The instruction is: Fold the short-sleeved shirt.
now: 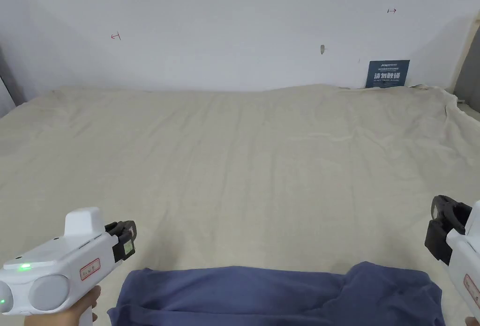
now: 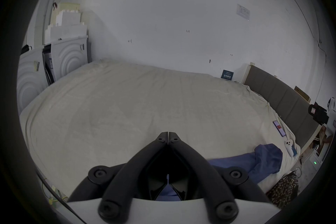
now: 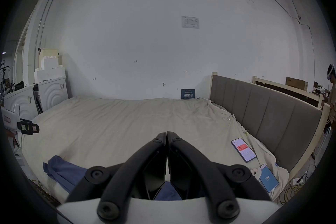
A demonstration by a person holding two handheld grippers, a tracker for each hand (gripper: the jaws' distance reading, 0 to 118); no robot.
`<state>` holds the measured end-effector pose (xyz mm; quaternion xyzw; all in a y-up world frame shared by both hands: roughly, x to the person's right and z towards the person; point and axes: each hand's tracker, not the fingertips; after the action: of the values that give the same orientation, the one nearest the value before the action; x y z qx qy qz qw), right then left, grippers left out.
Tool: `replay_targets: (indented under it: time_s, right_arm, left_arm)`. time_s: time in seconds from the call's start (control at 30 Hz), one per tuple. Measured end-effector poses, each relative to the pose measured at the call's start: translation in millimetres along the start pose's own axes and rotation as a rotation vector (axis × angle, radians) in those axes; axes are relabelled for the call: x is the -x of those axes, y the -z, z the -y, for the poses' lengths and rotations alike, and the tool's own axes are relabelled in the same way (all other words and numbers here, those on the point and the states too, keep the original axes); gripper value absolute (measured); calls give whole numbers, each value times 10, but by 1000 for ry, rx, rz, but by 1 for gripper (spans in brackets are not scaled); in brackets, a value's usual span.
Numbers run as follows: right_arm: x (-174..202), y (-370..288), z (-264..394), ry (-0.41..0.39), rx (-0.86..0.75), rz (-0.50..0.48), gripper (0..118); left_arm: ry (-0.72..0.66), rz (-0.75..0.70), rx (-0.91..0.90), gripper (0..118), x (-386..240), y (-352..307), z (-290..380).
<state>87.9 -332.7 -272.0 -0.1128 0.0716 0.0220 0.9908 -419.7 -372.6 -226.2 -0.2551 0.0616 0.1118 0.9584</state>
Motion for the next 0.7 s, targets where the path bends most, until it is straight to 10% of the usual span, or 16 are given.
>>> replay_targets:
  time_s: [0.27,0.53,0.7]
  right_arm:
    - [-43,36,21,3,19,-6,0]
    - [-51,147,103,5,63,14,0]
    - [-46,238,181,-1,105,23,0]
  left_arm:
    - [-147,70,241,0,626,339,61]
    - [-291,83,509,89,1217,878,339]
    - [-309,57,581,93,1339,1134,525]
